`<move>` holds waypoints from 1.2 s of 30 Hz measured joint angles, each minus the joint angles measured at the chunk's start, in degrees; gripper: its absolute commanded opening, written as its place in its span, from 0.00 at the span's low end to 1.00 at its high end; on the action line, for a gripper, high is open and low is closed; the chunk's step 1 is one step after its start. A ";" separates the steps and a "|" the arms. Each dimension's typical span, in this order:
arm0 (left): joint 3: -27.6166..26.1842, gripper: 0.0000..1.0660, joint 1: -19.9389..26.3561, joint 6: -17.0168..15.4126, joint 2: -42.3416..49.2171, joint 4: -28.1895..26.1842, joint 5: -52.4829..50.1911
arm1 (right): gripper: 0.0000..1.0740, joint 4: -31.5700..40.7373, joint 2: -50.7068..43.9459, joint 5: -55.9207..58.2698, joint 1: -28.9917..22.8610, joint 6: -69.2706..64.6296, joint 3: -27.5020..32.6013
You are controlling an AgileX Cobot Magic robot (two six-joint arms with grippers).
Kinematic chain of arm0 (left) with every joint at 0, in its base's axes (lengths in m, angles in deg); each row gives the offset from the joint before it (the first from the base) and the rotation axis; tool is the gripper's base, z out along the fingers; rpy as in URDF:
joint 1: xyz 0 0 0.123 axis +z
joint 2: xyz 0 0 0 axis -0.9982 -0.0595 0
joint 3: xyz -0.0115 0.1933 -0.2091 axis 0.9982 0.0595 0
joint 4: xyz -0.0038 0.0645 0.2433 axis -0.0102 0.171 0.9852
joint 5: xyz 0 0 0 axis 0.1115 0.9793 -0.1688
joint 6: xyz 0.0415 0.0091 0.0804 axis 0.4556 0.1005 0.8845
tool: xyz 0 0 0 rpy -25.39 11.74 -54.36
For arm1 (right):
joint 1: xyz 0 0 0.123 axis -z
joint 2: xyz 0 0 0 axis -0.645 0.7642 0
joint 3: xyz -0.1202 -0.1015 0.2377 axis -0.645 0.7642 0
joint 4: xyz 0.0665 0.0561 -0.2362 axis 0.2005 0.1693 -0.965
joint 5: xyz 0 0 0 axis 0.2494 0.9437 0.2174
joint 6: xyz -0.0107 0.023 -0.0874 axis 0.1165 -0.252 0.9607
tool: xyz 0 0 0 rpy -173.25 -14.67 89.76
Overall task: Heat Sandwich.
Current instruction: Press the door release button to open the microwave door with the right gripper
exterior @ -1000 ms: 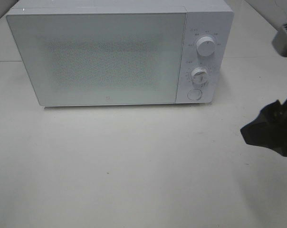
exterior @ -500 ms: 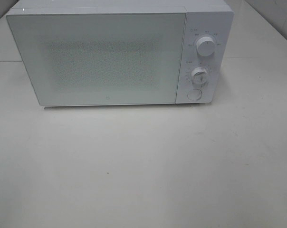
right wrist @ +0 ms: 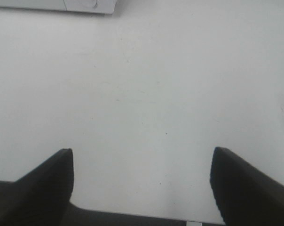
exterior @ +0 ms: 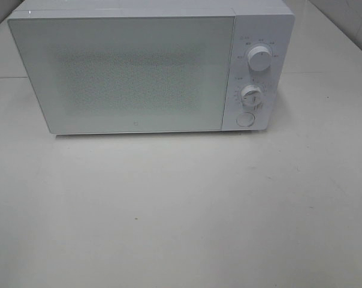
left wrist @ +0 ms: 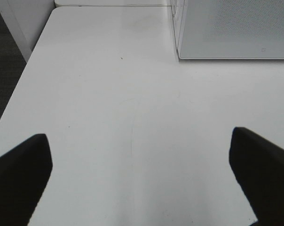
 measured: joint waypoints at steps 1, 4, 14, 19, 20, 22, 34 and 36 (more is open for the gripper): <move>0.00 0.92 0.00 0.00 0.00 0.00 0.00 | 0.71 0.00 -0.97 0.00 0.46 0.00 0.00; 0.00 0.92 0.00 0.00 0.00 0.00 0.00 | 0.71 0.00 -6.30 0.00 1.20 0.06 0.06; 0.00 0.92 0.00 0.00 0.00 0.00 0.00 | 0.71 0.00 -11.52 -0.11 1.55 0.23 0.06; 0.00 0.92 0.00 0.00 0.00 0.00 0.00 | 0.71 0.00 -11.52 -0.11 1.55 0.52 0.06; 0.00 0.92 0.00 0.00 0.00 0.00 0.00 | 0.71 0.00 -11.52 -0.11 1.55 0.52 0.06; 0.00 0.92 0.00 0.00 0.00 0.00 0.00 | 0.71 0.00 -11.52 -0.11 1.55 0.57 0.06; 0.00 0.92 0.00 0.00 0.00 0.00 0.00 | 0.71 0.00 -11.52 -1.15 1.55 0.69 -0.06; 0.00 0.92 0.00 0.00 0.00 0.00 0.00 | 0.71 0.00 -11.46 -1.60 1.55 0.69 -0.23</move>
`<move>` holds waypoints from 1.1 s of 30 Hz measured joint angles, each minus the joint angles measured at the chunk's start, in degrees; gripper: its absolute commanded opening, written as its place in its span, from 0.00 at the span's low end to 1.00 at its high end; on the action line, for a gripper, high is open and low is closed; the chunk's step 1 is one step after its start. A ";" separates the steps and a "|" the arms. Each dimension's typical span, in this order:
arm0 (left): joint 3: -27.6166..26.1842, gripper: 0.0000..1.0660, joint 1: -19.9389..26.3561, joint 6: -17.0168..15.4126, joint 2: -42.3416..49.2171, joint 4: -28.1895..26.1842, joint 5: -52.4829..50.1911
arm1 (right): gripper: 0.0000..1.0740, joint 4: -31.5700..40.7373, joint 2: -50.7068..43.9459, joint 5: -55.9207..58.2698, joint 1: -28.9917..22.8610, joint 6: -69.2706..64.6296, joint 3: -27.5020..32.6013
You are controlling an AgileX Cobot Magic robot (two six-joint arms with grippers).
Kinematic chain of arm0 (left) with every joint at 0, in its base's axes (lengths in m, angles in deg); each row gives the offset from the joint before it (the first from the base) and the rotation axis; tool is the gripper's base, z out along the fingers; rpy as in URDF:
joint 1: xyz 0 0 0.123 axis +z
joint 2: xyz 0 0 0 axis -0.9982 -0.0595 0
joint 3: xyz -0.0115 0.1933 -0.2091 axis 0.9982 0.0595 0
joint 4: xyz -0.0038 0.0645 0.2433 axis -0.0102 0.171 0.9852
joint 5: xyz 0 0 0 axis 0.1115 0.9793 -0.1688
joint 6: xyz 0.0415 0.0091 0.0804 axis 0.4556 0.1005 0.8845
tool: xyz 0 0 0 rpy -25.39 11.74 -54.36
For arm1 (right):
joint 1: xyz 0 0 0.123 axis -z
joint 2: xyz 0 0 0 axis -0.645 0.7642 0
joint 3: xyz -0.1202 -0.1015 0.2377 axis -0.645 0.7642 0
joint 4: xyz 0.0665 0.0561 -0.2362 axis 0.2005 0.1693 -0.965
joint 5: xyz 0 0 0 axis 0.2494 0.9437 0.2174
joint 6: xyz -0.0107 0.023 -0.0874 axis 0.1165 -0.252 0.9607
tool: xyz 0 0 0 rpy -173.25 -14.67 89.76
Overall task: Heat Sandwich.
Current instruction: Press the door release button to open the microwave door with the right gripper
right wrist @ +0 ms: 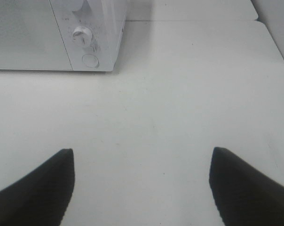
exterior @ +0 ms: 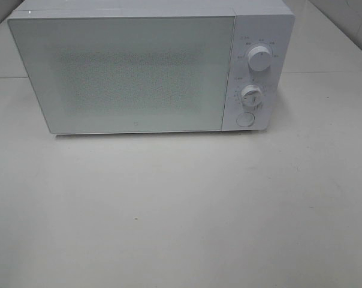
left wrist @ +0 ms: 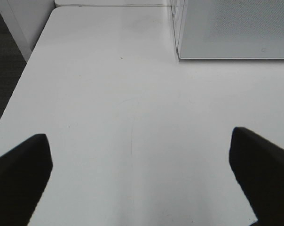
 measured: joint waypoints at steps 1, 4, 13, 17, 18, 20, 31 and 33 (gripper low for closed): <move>0.00 0.92 0.00 0.00 0.00 0.00 0.00 | 0.71 0.00 0.86 -1.26 0.00 0.00 -0.52; 0.00 0.92 0.00 0.00 0.00 0.00 0.00 | 0.71 0.00 2.69 -3.44 0.00 0.00 -0.80; 0.00 0.92 0.00 0.00 0.00 0.00 0.00 | 0.70 0.00 14.04 -13.29 0.00 0.00 -0.86; 0.00 0.92 0.00 0.00 0.00 0.00 0.00 | 0.70 0.00 18.74 -17.59 0.00 0.00 -0.86; 0.00 0.92 0.00 0.00 0.00 0.00 0.00 | 0.70 0.00 19.94 -18.68 0.00 0.00 -0.86; 0.00 0.92 0.00 0.00 0.00 0.00 0.00 | 0.70 0.00 20.86 -19.60 0.00 0.00 -0.86; 0.00 0.92 0.00 0.00 0.00 0.00 0.00 | 0.70 0.06 34.03 -32.09 0.00 0.00 -0.86; 0.00 0.92 0.00 0.00 0.00 0.00 0.00 | 0.70 0.06 35.98 -34.09 0.00 0.00 -0.86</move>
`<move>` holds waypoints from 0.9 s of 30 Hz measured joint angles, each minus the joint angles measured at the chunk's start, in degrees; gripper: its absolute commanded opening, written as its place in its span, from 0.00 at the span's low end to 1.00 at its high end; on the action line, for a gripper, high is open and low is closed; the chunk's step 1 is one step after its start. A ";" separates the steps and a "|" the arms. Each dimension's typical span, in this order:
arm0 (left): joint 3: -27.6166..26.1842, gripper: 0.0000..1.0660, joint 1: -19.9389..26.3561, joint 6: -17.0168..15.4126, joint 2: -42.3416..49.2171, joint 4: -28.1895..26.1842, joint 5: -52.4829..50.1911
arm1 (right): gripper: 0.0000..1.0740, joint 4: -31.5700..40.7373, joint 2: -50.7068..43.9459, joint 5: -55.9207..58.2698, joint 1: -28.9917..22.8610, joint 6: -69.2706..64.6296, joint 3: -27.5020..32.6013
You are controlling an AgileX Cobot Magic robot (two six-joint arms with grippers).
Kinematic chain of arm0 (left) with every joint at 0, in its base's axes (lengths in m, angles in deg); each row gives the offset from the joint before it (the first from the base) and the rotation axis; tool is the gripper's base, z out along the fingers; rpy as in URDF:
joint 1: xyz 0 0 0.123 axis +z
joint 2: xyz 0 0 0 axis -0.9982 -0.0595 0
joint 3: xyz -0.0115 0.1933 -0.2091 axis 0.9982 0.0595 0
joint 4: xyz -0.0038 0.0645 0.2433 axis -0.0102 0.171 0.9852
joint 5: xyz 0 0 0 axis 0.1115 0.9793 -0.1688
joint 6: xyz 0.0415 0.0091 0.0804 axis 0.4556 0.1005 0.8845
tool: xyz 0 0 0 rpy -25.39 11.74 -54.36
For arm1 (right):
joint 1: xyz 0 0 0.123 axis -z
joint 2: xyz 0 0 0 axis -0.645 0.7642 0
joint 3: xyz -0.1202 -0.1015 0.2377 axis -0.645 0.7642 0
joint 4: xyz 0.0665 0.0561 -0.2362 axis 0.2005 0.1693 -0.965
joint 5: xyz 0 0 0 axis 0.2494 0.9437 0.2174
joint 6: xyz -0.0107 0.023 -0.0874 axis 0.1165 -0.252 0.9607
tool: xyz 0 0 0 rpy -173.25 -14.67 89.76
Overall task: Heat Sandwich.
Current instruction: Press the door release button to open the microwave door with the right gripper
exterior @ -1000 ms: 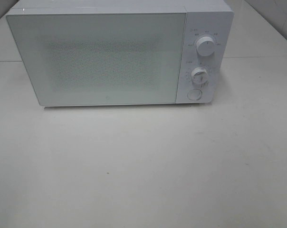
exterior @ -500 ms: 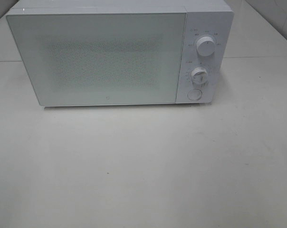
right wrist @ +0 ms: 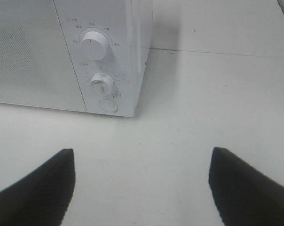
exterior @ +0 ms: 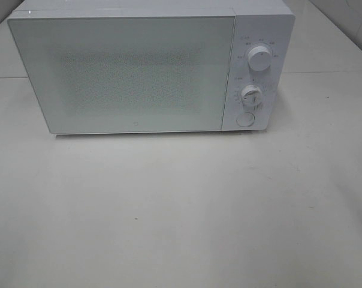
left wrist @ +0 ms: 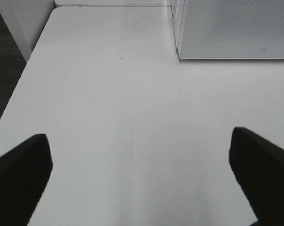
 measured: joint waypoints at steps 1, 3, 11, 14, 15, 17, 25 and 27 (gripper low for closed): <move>0.00 0.92 0.00 0.00 0.00 0.00 0.00 | 0.70 0.00 0.97 -1.03 0.00 0.00 0.00; 0.00 0.92 0.00 0.00 0.00 0.00 0.00 | 0.70 0.00 3.04 -3.09 0.00 0.00 0.00; 0.00 0.92 0.00 0.00 0.00 0.00 0.00 | 0.70 0.00 10.83 -12.61 0.00 0.00 0.00; 0.00 0.92 0.00 0.00 0.00 0.00 0.00 | 0.70 0.00 12.38 -14.90 0.00 0.00 0.00; 0.00 0.92 0.00 0.00 0.00 0.00 0.00 | 0.70 0.00 13.87 -17.25 0.00 0.00 0.00; 0.00 0.92 0.00 0.00 0.00 0.00 0.00 | 0.70 0.00 14.67 -18.62 0.00 0.00 0.00; 0.00 0.92 0.00 0.00 0.00 0.00 0.00 | 0.70 0.00 21.72 -34.61 0.00 2.12 3.27; 0.00 0.92 0.00 0.00 0.00 0.00 0.00 | 0.70 0.23 22.57 -36.55 0.00 2.92 3.72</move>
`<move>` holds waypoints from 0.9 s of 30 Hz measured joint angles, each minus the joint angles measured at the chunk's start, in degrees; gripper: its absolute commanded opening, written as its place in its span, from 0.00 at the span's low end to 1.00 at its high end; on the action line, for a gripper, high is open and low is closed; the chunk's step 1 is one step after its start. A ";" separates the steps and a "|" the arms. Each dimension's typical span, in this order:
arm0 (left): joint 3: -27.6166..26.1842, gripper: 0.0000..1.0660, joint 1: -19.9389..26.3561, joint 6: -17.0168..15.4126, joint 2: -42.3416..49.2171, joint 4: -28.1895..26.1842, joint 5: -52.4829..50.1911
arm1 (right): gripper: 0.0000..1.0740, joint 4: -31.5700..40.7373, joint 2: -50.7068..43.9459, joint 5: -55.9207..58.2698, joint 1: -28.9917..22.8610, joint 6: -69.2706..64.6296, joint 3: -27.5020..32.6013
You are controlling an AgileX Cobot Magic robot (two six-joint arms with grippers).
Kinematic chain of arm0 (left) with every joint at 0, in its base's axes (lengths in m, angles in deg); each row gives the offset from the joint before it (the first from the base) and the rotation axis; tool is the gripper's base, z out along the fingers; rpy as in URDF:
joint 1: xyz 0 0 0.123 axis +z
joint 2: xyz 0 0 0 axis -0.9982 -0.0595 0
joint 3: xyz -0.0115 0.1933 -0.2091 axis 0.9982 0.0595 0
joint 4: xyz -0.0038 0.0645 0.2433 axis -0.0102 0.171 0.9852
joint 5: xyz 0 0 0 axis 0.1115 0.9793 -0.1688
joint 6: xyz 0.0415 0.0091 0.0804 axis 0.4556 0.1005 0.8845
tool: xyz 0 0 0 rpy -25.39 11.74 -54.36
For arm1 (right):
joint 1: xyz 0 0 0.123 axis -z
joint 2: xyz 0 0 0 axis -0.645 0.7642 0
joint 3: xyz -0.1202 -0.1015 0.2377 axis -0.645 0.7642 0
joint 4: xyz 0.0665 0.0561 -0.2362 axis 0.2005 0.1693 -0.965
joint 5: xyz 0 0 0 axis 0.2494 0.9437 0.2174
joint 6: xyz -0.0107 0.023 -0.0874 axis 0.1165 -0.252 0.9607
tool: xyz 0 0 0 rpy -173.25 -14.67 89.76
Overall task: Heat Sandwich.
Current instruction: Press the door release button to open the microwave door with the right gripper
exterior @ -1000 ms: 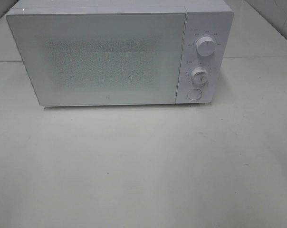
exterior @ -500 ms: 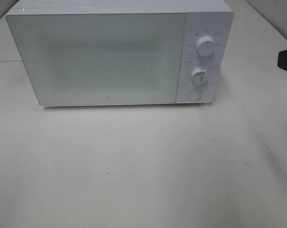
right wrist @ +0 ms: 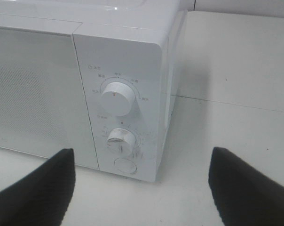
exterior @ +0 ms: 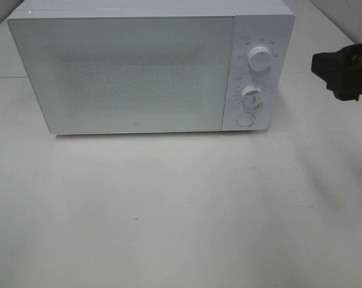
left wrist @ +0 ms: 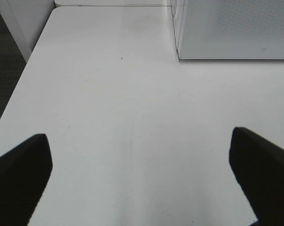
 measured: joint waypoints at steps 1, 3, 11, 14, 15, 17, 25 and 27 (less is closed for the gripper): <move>0.00 0.92 0.00 0.00 0.00 0.00 0.00 | 0.70 0.52 0.86 -1.89 0.00 1.09 0.52; 0.06 0.92 0.00 0.00 0.00 0.00 0.00 | 0.70 2.92 2.98 -7.16 0.00 4.58 2.12; 0.06 0.92 0.00 0.00 0.00 0.00 0.00 | 0.70 12.61 8.48 -19.42 0.00 12.32 6.13; 0.06 0.92 0.00 0.00 0.00 0.00 0.00 | 0.70 18.11 10.89 -24.58 0.00 14.61 8.25; 0.06 0.92 0.00 0.00 0.00 0.00 0.00 | 0.70 18.11 10.89 -24.58 0.00 14.61 8.25; 0.06 0.92 0.00 0.00 0.00 0.00 0.00 | 0.70 21.89 12.61 -27.62 -1.03 15.01 9.45; 0.06 0.92 0.00 0.00 0.00 0.00 0.00 | 0.70 32.20 18.05 -35.47 -8.19 19.82 11.00; 0.06 0.92 0.00 0.00 0.00 0.00 0.00 | 0.70 36.10 20.97 -39.13 -11.97 20.63 11.29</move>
